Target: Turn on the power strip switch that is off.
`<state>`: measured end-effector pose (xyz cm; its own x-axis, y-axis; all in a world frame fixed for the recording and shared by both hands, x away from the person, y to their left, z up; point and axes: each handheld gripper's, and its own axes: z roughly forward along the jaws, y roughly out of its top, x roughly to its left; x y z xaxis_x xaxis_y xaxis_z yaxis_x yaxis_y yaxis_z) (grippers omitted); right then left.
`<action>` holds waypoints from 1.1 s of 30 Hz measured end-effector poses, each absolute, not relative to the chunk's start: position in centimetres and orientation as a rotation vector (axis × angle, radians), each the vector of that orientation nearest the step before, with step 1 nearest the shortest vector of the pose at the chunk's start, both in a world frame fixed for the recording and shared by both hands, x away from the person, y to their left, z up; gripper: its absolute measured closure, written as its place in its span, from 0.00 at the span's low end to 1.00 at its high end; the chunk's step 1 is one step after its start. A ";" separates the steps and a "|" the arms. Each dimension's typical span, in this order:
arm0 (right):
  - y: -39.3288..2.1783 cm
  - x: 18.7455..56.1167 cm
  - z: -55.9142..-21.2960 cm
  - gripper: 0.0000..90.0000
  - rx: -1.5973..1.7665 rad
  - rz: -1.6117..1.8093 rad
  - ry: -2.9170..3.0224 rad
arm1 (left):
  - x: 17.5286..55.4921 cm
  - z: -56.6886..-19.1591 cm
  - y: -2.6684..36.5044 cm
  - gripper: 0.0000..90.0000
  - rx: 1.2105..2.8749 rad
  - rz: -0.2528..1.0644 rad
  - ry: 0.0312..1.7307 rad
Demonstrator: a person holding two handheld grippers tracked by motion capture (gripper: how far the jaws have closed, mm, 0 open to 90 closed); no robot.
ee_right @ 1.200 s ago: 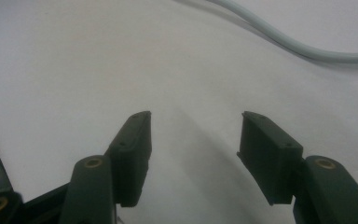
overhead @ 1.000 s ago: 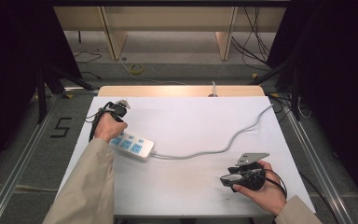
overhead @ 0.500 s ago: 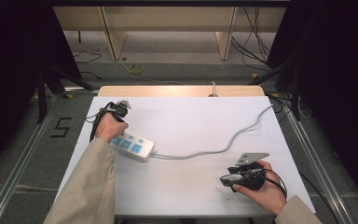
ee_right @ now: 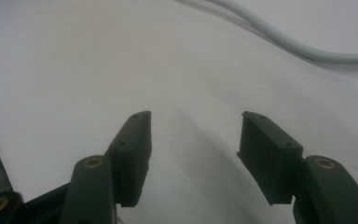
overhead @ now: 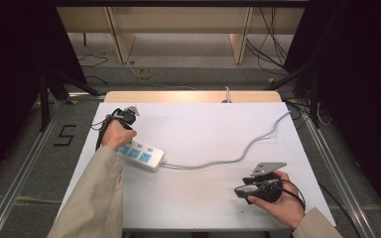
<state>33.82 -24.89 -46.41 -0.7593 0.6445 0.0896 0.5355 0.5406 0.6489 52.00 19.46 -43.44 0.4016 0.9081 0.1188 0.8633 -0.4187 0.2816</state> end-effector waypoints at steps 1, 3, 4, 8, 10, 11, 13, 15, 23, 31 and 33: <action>-24.9 33.8 -46.4 0.49 1.009 1.018 2.615 | 52.0 -43.4 19.5 1.00 2.479 0.379 1.584; -24.9 33.8 -46.4 0.49 1.008 1.018 2.615 | 52.0 -43.4 19.4 1.00 2.487 0.380 1.583; -24.9 33.8 -46.4 0.49 1.010 1.019 2.614 | 52.0 -43.5 19.3 1.00 2.489 0.385 1.584; -24.9 33.8 -46.4 0.49 1.009 1.019 2.614 | 52.2 -43.4 19.0 1.00 2.530 0.392 1.574; -24.9 33.8 -46.4 0.49 1.010 1.014 2.616 | 52.3 -43.4 18.9 1.00 2.545 0.394 1.573; -24.9 33.8 -46.4 0.49 1.007 1.015 2.617 | 52.3 -43.4 18.9 1.00 2.545 0.394 1.577; -24.9 33.8 -46.4 0.49 1.009 1.016 2.616 | 52.3 -43.4 18.8 1.00 2.547 0.394 1.582; -24.9 33.8 -46.4 0.49 1.010 1.017 2.615 | 52.4 -43.4 18.8 1.00 2.548 0.389 1.587; -24.9 33.8 -46.4 0.49 1.006 1.014 2.618 | 52.5 -43.5 18.8 1.00 2.541 0.377 1.605; -24.8 33.8 -46.4 0.49 1.002 1.011 2.621 | 52.6 -43.5 18.7 1.00 2.556 0.375 1.611; -24.8 33.8 -46.4 0.50 1.000 1.011 2.621 | 52.6 -43.5 18.7 1.00 2.552 0.373 1.613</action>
<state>33.81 -24.81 -46.44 -0.7637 0.6398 0.0863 0.5320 0.5481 0.6454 52.59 18.67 -43.51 0.4088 0.8998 0.1522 0.8755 -0.4338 0.2131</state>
